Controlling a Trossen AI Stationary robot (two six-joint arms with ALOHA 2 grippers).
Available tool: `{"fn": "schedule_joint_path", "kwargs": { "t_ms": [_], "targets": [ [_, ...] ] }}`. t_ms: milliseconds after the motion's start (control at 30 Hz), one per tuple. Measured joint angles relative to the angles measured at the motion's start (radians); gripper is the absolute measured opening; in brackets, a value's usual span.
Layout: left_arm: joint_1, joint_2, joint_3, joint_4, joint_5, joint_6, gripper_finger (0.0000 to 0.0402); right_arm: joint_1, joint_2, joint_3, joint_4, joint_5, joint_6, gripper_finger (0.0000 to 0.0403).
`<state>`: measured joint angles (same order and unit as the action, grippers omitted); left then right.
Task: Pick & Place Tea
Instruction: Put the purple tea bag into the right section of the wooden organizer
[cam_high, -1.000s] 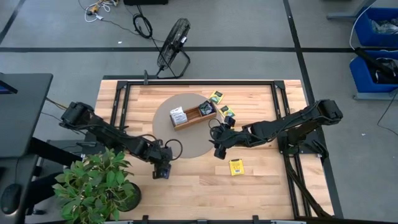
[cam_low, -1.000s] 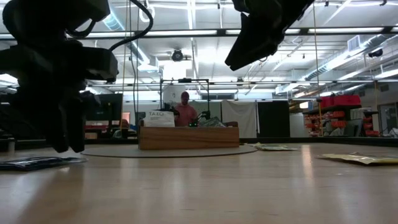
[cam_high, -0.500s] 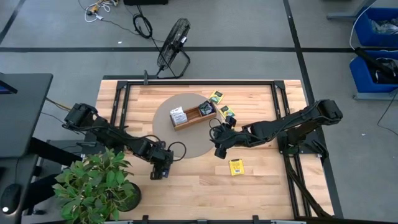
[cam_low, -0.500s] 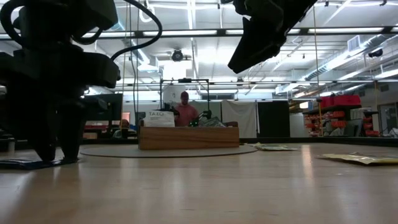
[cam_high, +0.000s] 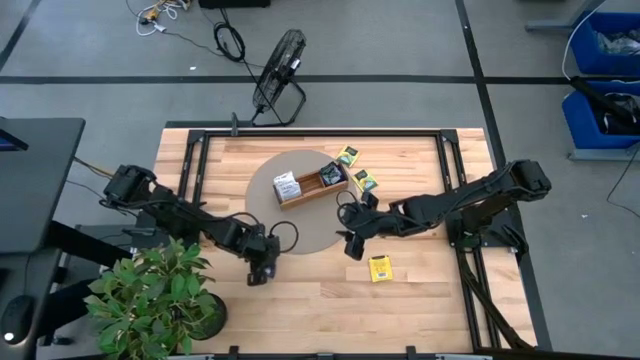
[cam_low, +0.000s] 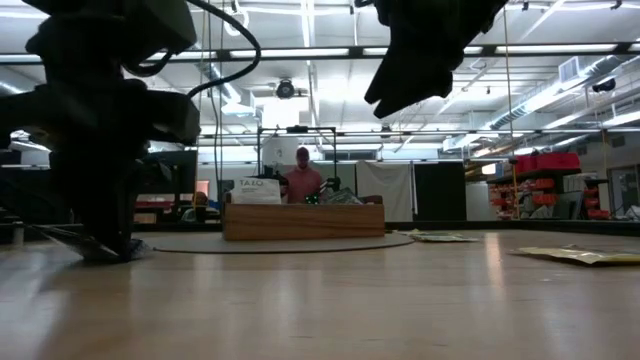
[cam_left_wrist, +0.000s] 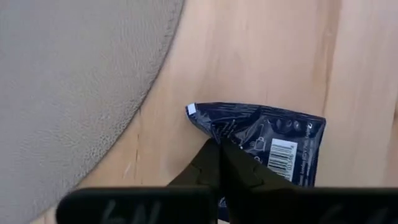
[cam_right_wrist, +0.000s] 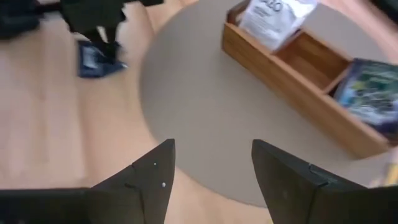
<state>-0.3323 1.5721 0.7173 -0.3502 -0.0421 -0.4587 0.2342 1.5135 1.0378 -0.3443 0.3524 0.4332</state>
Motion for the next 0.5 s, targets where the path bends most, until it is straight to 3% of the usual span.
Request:
{"fn": "schedule_joint_path", "kwargs": {
  "t_ms": [233, 333, 500],
  "targets": [
    [0.004, -0.029, 0.047, 0.036, -0.127, -0.005, 0.0005, 0.010, 0.000, 0.000, 0.058, -0.060, 0.059, 0.0204],
    [0.001, -0.029, 0.091, 0.046, -0.143, 0.047, 0.0004, 0.010, 0.000, 0.000, 0.106, -0.101, 0.073, 0.0194],
    [0.005, -0.030, 0.171, 0.040, -0.256, 0.129, 0.0004, -0.001, 0.000, 0.000, 0.165, -0.162, 0.118, 0.0184]
  ]
}}
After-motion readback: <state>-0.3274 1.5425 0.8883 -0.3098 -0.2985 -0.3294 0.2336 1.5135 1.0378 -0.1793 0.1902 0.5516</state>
